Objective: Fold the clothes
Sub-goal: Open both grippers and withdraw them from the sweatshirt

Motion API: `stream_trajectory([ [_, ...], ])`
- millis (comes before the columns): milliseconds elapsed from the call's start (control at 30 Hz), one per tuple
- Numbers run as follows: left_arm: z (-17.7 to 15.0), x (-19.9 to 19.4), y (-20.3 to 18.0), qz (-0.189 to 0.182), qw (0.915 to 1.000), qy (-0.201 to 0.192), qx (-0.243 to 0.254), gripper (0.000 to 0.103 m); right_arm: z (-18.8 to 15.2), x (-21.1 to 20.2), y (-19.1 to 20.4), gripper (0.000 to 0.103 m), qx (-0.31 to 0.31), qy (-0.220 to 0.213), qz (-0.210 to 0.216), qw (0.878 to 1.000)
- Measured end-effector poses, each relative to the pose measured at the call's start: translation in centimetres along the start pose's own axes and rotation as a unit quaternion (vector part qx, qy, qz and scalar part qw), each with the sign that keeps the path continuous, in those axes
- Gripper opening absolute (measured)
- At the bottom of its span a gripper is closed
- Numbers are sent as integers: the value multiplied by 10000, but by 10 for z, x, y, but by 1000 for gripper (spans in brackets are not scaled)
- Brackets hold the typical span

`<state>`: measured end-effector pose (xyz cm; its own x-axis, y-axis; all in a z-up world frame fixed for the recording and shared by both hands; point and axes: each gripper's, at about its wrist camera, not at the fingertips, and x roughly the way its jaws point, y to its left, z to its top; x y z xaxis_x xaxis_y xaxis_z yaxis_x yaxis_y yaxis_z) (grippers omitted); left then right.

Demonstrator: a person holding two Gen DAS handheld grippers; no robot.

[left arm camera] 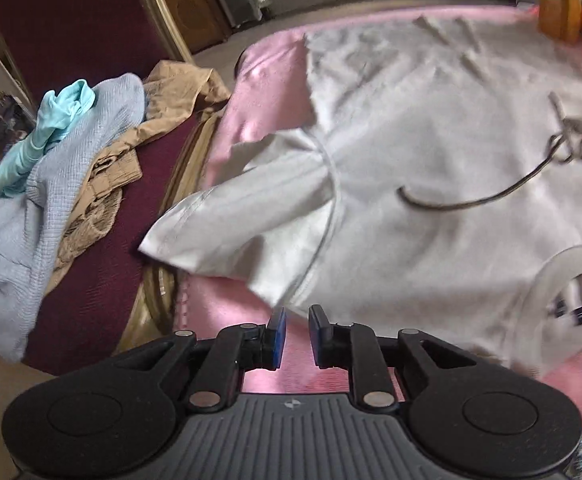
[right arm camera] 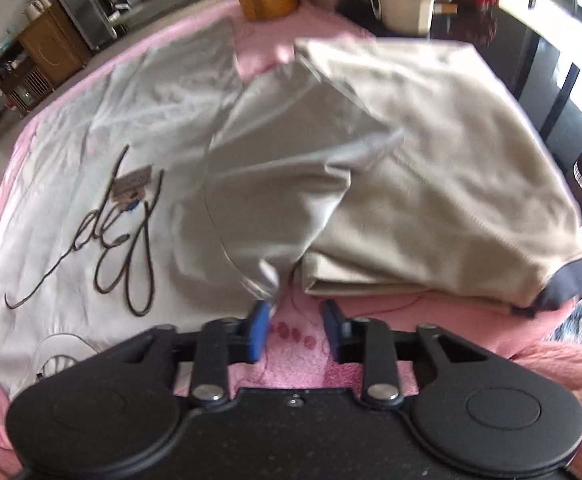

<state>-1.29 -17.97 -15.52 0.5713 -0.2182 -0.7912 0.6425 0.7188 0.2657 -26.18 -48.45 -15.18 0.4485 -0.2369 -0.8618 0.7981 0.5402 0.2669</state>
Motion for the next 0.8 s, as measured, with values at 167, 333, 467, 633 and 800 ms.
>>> stream_trajectory([
  [167, 9, -11, -26, -842, 9954, -430, 168, 19, -1, -9, 24, 28, -132, -197, 1258, 9918],
  [333, 13, 17, -49, -1160, 9926, -35, 354, 19, -11, 18, 64, 28, -541, 199, 1558, 9861],
  [467, 0, 12, -64, -884, 9919, 173, 897, 19, -25, 38, 79, 27, -816, 738, 1447, 9833],
  [633, -6, -9, -63, -908, 9896, 213, 1095, 14, -35, 18, 77, 27, -979, 980, 1234, 9826],
  [800, 29, -31, -31, -1119, 9920, -238, 530, 19, -2, -30, 80, 30, -1079, 290, 1351, 9845],
])
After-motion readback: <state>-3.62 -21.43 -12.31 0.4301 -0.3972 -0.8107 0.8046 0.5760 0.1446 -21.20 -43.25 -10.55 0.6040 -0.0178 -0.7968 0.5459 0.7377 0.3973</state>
